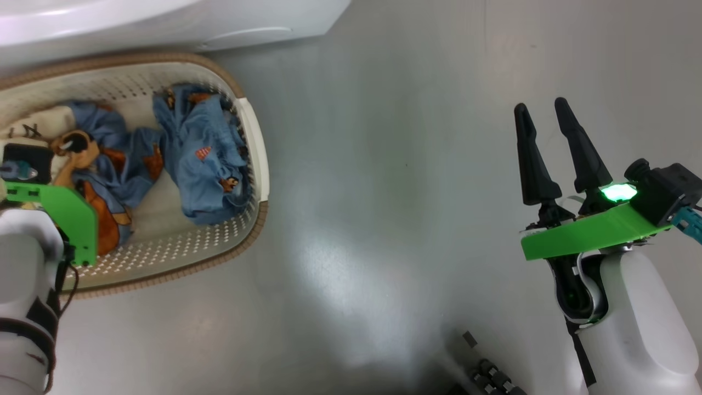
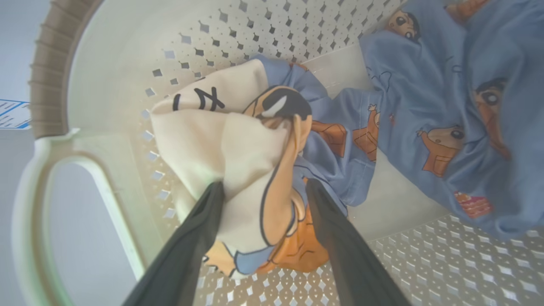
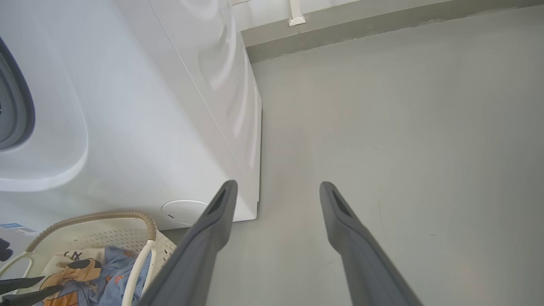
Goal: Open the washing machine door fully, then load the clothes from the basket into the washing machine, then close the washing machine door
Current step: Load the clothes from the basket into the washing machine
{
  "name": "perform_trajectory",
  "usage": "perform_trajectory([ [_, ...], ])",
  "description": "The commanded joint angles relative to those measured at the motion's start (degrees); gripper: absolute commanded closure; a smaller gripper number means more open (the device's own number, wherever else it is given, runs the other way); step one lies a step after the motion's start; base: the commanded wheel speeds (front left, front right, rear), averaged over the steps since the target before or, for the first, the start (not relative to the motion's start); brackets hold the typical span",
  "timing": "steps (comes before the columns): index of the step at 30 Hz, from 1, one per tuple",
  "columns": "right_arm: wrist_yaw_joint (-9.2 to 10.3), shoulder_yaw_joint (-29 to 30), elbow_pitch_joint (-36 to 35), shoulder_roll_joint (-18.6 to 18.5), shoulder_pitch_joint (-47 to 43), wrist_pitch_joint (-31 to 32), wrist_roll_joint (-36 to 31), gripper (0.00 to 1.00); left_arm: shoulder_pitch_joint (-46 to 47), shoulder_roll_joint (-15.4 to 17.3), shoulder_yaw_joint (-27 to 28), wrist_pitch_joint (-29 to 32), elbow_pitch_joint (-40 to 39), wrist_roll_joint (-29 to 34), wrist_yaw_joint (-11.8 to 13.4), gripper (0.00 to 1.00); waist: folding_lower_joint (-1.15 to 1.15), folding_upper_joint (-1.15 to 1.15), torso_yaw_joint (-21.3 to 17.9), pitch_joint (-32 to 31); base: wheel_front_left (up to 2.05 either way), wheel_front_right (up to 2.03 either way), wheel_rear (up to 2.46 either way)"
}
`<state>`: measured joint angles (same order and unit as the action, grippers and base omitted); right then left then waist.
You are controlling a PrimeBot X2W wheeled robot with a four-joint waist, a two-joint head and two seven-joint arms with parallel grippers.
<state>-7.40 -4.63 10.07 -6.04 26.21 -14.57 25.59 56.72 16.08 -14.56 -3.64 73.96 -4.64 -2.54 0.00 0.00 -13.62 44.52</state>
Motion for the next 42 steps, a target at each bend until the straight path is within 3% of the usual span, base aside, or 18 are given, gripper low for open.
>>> perform_trajectory([
  [1,-0.09,-1.1,-1.6,0.3,-0.2,-0.4,0.6,0.0,0.2,3.2,0.5,0.4,-0.2,0.6,0.8,0.0,0.0,0.0,-0.8,1.3,0.0,0.0,0.0],
  [12,-0.09,-2.4,-2.6,1.3,1.2,-0.4,0.7,0.0,2.6,4.9,-1.3,3.3,-0.1,1.1,0.5,0.0,0.0,0.0,-1.9,4.4,0.0,0.0,0.0],
  [13,-0.09,-2.5,-2.6,1.4,1.3,-0.4,0.8,0.0,2.7,5.0,-1.5,3.5,-0.1,1.2,0.5,0.1,0.0,0.0,-2.0,4.5,0.0,0.0,0.0],
  [14,-0.09,-2.6,-2.7,1.5,1.3,-0.4,0.8,0.0,2.8,5.1,-1.7,3.7,0.0,1.3,0.5,0.37,0.0,0.0,-2.2,4.6,0.0,0.0,0.0],
  [15,-0.09,-2.8,-2.7,1.5,1.4,-0.4,0.8,0.0,2.8,5.2,-1.8,4.0,0.0,1.2,0.4,0.54,0.0,0.0,-2.3,4.7,0.0,0.0,0.0],
  [17,-0.09,-3.0,-2.8,1.6,1.5,-0.4,0.8,0.0,2.9,5.5,-2.1,4.5,0.0,1.2,0.3,1.0,0.0,0.0,-2.6,4.9,0.0,0.0,0.0],
  [28,-0.09,-2.3,-2.3,1.5,0.8,-0.4,0.6,0.0,1.4,3.8,-0.5,1.1,0.0,-2.4,0.1,1.0,0.0,0.0,-1.9,2.1,0.0,0.0,0.0],
  [42,-0.09,-2.0,0.6,-1.9,-5.0,-0.4,0.8,0.0,-8.0,-3.7,5.1,-11.0,-0.7,-11.1,-2.2,1.0,0.0,0.0,3.7,-14.3,0.0,0.0,0.0],
])
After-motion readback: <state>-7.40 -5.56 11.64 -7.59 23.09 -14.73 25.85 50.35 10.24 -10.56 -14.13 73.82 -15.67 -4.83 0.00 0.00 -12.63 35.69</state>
